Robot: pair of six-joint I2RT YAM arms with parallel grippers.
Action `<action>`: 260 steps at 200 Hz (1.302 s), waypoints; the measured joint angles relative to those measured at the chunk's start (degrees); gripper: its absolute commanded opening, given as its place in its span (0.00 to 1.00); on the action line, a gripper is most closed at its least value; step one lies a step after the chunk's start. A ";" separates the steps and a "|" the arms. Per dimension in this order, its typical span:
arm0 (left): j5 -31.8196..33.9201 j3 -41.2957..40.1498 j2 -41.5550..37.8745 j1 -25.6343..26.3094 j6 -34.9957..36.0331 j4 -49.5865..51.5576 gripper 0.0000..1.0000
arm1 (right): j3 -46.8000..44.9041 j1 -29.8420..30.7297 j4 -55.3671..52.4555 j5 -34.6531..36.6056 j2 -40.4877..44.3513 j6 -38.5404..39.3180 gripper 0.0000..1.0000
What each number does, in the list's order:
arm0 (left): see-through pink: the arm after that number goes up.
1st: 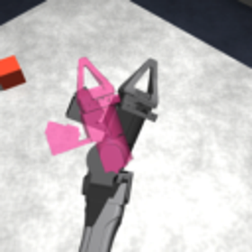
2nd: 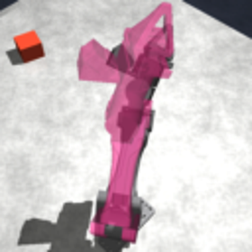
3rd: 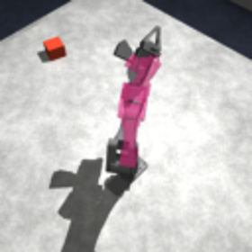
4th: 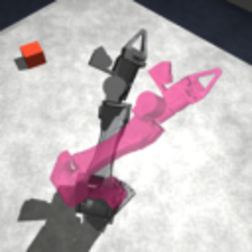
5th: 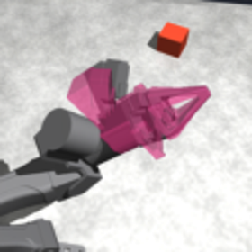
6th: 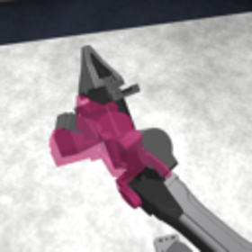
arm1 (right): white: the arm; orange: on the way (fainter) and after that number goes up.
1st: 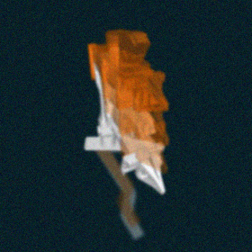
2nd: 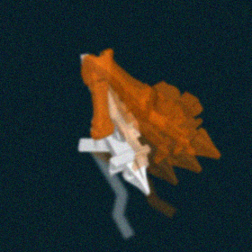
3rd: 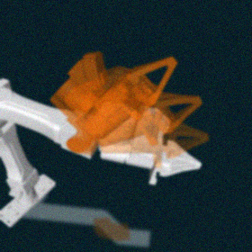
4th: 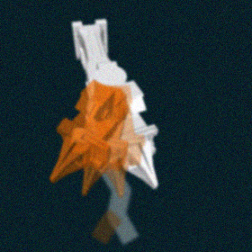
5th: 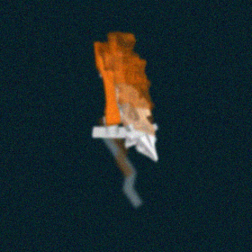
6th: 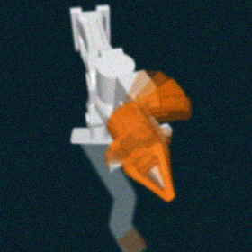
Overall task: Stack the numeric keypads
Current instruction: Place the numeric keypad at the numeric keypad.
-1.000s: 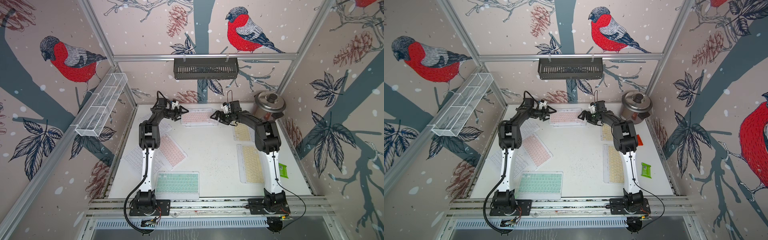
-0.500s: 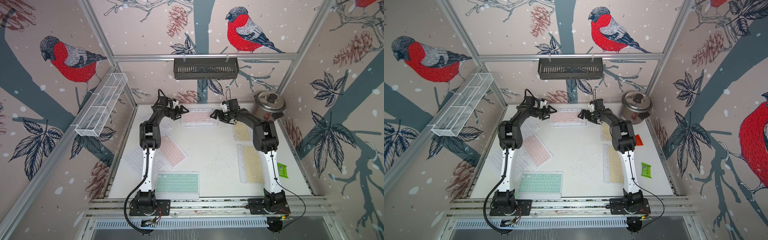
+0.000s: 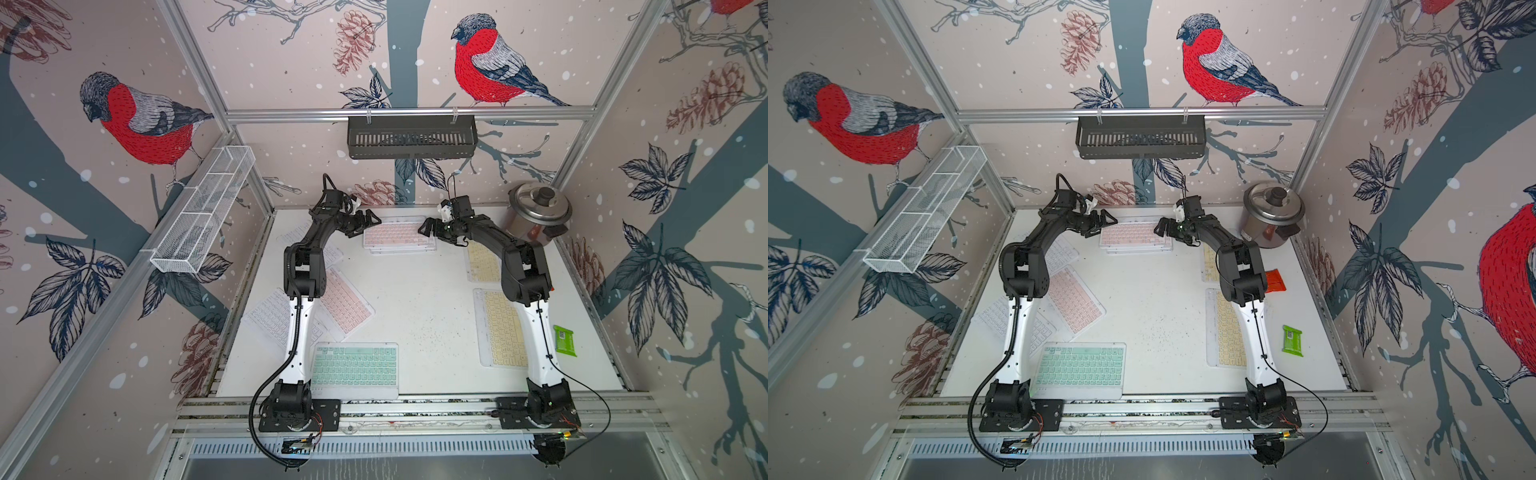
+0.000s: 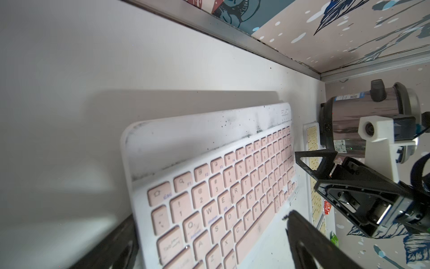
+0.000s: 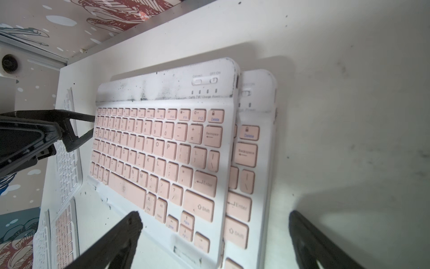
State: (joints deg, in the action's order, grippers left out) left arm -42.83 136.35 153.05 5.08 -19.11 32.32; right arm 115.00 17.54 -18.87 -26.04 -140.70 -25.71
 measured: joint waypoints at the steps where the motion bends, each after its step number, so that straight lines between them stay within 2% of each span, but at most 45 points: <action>1: 0.04 0.02 0.00 0.04 0.00 0.00 0.96 | 0.04 0.02 -0.04 0.09 -0.02 0.00 1.00; 69: 5.46 1.60 -0.13 2.71 -0.04 1.84 0.96 | 3.17 0.42 -1.84 2.64 -1.57 -0.04 1.00; 260: 8.55 1.73 -1.31 4.68 -0.59 6.08 0.96 | 3.08 2.43 -3.76 5.46 -0.98 -0.92 1.00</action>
State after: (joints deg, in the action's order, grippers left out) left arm -34.28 138.08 151.74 9.76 -19.70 38.39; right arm 118.08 19.97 -22.63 -20.58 -141.69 -26.63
